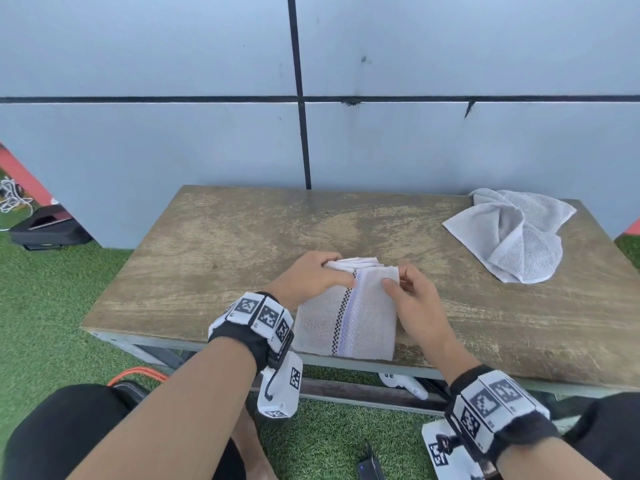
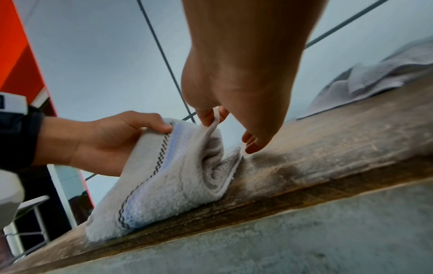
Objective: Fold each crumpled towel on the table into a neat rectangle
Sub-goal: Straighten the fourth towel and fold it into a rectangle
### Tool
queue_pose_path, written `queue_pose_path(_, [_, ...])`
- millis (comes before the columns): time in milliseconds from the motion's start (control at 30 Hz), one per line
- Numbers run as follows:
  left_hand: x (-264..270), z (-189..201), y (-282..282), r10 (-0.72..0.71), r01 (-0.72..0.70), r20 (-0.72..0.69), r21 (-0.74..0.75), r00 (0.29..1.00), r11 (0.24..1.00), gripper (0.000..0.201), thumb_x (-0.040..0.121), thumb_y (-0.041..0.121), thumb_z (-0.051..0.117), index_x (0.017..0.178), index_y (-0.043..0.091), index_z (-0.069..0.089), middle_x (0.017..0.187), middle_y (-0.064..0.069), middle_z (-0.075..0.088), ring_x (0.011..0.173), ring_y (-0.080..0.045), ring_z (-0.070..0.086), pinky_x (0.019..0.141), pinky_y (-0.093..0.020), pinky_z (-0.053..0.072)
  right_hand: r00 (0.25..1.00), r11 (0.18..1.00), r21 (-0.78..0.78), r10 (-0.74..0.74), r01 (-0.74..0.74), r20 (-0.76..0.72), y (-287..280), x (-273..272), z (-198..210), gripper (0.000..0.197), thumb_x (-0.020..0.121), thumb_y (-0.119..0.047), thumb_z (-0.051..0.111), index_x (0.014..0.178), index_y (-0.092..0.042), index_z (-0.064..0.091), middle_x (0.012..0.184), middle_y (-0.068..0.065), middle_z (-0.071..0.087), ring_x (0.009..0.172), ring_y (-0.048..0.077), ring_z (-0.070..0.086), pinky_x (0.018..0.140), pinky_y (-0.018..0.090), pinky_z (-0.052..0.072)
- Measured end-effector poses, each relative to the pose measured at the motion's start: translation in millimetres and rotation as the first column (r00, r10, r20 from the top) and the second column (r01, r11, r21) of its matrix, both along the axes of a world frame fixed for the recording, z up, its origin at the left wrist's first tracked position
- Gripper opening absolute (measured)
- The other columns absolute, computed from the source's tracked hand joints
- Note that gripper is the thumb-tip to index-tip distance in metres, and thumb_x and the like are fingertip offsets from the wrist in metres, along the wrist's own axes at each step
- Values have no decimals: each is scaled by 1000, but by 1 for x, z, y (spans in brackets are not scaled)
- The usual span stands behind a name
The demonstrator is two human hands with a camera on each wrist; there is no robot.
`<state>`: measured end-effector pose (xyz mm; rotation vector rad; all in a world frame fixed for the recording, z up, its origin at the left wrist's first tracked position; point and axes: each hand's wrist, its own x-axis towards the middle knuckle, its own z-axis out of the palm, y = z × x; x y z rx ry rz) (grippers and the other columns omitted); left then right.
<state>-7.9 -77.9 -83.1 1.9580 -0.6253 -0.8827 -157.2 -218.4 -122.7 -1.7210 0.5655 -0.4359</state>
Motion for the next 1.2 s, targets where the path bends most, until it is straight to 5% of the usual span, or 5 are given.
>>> queue_pose_path(300, [-7, 11, 0, 13, -64, -327, -147, 945, 987, 33, 69, 15, 70, 102, 16, 75, 98, -8, 74, 89, -25, 70, 82, -39, 53, 984, 962, 271, -16, -33, 178, 0, -13, 11, 14, 100, -5, 56, 107, 6, 60, 93, 8, 70, 82, 16, 65, 71, 29, 53])
queue_pose_path(567, [10, -12, -1, 398, -403, 164, -4, 902, 915, 48, 86, 27, 77, 126, 21, 51, 113, -1, 62, 99, -17, 64, 86, -36, 55, 978, 993, -72, -103, 91, -184, -8, 15, 7, 33, 97, -25, 63, 129, -20, 55, 120, -3, 64, 107, 16, 62, 88, 38, 57])
queue_pose_path(767, [12, -30, 6, 391, -406, 220, 28, 894, 913, 37, 88, 16, 72, 119, 20, 51, 108, 0, 63, 91, -12, 62, 71, -29, 53, 973, 992, -114, -76, 52, -216, -10, 17, 5, 43, 96, -16, 65, 134, -21, 47, 115, -4, 62, 94, 6, 61, 72, 25, 54])
queue_pose_path(1033, [4, -38, 9, 455, -483, 316, 11, 833, 876, 23, 94, 16, 60, 114, 13, 48, 92, 7, 53, 92, -19, 58, 81, -35, 52, 965, 962, -272, -83, 12, -248, -11, 39, 8, 32, 94, -12, 67, 121, -21, 53, 103, -12, 59, 101, 16, 61, 89, 38, 54])
queue_pose_path(1200, [-4, -40, 11, 358, -414, 557, -27, 750, 910, 26, 97, 21, 57, 120, 15, 47, 120, -3, 51, 104, -16, 51, 89, -30, 46, 955, 893, -449, -148, 17, -258, -9, 41, 0, 37, 96, -25, 63, 130, -18, 49, 131, 5, 51, 118, 20, 51, 100, 36, 46])
